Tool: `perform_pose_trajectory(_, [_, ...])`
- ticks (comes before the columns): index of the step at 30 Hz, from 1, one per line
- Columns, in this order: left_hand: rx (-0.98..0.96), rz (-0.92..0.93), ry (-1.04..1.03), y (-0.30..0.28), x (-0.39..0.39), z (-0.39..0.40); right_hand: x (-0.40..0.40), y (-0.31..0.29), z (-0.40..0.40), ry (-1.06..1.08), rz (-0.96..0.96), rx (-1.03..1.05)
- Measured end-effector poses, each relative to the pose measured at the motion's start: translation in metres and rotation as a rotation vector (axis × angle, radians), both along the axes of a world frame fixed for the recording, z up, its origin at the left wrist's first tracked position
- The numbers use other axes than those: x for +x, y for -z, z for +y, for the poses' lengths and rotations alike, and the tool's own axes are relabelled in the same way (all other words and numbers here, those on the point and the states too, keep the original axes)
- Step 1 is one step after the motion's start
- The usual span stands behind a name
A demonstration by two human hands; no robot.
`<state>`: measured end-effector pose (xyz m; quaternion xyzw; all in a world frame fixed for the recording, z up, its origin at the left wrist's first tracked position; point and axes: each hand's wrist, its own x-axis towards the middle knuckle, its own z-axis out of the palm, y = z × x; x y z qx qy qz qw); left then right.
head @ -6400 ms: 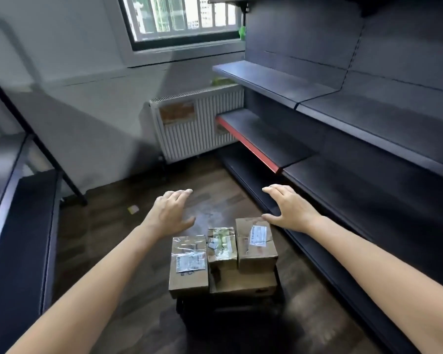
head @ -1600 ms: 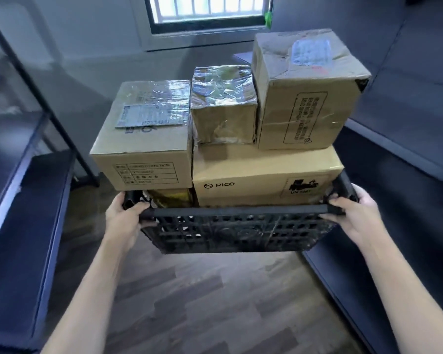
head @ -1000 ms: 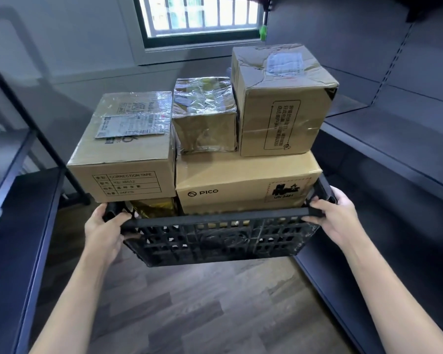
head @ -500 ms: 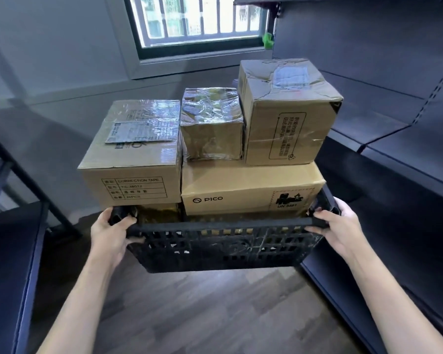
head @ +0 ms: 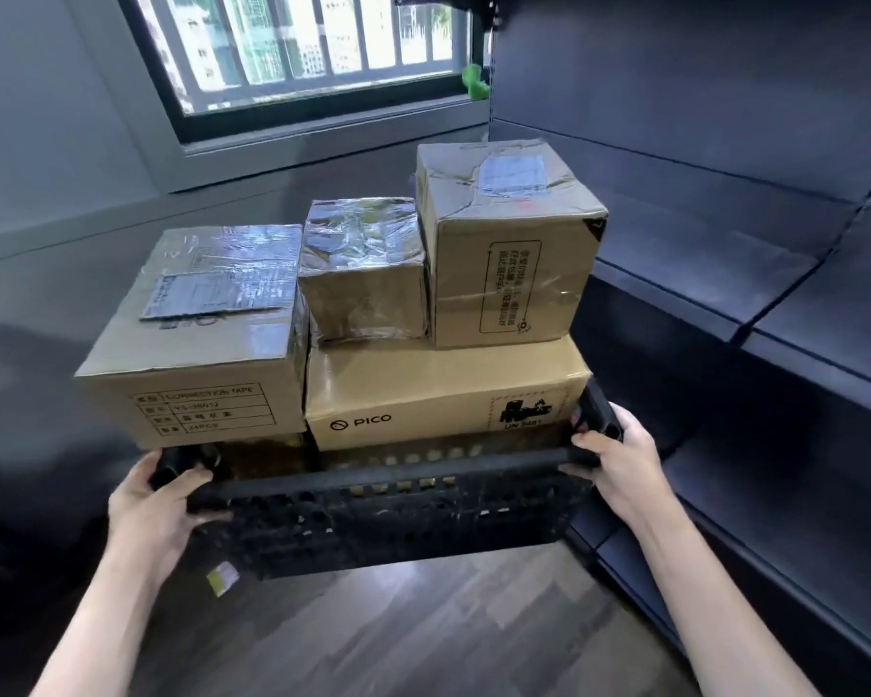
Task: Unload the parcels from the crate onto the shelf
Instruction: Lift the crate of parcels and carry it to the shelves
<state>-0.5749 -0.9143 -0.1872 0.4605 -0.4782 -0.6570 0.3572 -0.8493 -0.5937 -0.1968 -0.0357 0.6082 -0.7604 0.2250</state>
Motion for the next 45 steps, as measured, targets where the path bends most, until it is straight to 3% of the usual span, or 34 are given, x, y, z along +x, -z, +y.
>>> perform_pose_trajectory(12, [0.0,0.038,0.215,0.015,-0.115,-0.128,-0.046,0.014,-0.083,0.26,-0.054,-0.027])
perform_pose_trajectory(22, [-0.064,-0.03,0.647,0.01,-0.219,-0.237,-0.008,0.025,-0.144,0.673,-0.1,0.0])
perform_pose_trajectory(37, [-0.051,-0.091,0.944,0.064,-0.286,-0.205,0.077,0.061,-0.113,0.966,-0.187,0.019])
perform_pose_trajectory(45, [-0.038,-0.174,0.993,0.139,-0.321,-0.174,0.087,0.139,-0.089,1.085,-0.288,-0.003])
